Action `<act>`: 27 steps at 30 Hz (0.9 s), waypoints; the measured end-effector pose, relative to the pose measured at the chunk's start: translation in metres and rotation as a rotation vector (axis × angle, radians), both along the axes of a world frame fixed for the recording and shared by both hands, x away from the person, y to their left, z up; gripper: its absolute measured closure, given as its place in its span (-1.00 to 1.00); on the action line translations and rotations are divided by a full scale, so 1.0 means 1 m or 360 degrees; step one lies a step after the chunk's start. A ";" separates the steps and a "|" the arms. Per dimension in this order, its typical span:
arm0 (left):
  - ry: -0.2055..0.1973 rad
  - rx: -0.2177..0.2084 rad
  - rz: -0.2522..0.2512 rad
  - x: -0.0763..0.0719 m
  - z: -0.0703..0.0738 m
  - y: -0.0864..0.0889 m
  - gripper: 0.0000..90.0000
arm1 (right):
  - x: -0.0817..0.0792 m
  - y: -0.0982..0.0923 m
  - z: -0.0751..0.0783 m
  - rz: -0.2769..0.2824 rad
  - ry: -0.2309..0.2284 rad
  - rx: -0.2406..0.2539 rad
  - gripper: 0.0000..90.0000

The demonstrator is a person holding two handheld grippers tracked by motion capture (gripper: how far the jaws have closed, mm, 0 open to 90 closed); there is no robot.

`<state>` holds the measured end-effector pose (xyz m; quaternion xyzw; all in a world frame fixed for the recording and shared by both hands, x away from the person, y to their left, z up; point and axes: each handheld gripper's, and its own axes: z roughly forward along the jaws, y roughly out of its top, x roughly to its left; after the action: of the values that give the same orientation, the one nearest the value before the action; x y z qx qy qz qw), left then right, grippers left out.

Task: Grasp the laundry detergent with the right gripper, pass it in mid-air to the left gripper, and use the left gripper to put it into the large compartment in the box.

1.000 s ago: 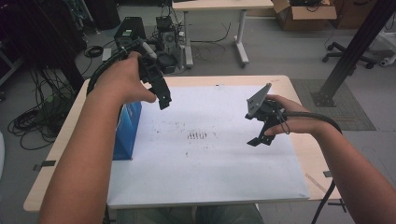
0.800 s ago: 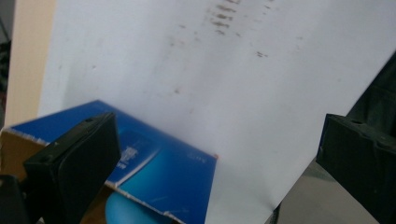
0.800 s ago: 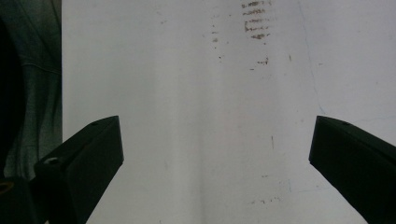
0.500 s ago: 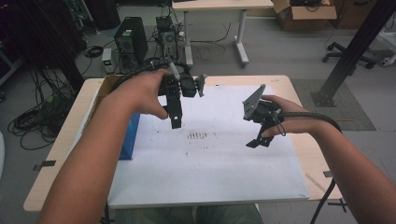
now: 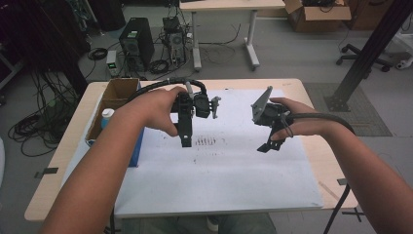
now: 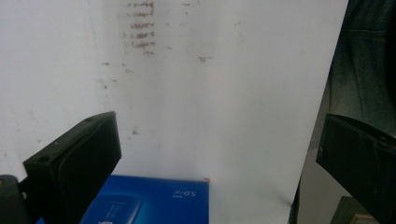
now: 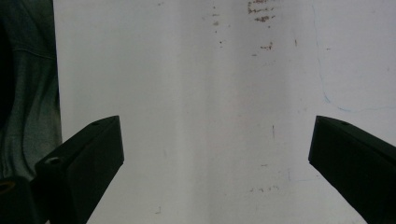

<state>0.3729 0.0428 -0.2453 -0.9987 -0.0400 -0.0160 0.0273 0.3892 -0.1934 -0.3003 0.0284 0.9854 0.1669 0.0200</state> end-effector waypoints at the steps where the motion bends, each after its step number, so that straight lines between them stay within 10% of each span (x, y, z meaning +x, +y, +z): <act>1: 0.0001 -0.0001 -0.0004 0.000 0.000 0.000 -0.99 | 0.001 0.000 0.000 -0.0001 0.0003 -0.0007 -0.93; 27: 0.0030 -0.0025 0.0029 0.007 -0.005 0.007 -1.00 | 0.010 -0.004 -0.001 -0.0010 0.0041 -0.0124 -0.92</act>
<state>0.3802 0.0495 -0.2501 -0.9986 -0.0490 -0.0060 0.0200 0.3997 -0.1975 -0.3013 0.0328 0.9912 0.1281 0.0088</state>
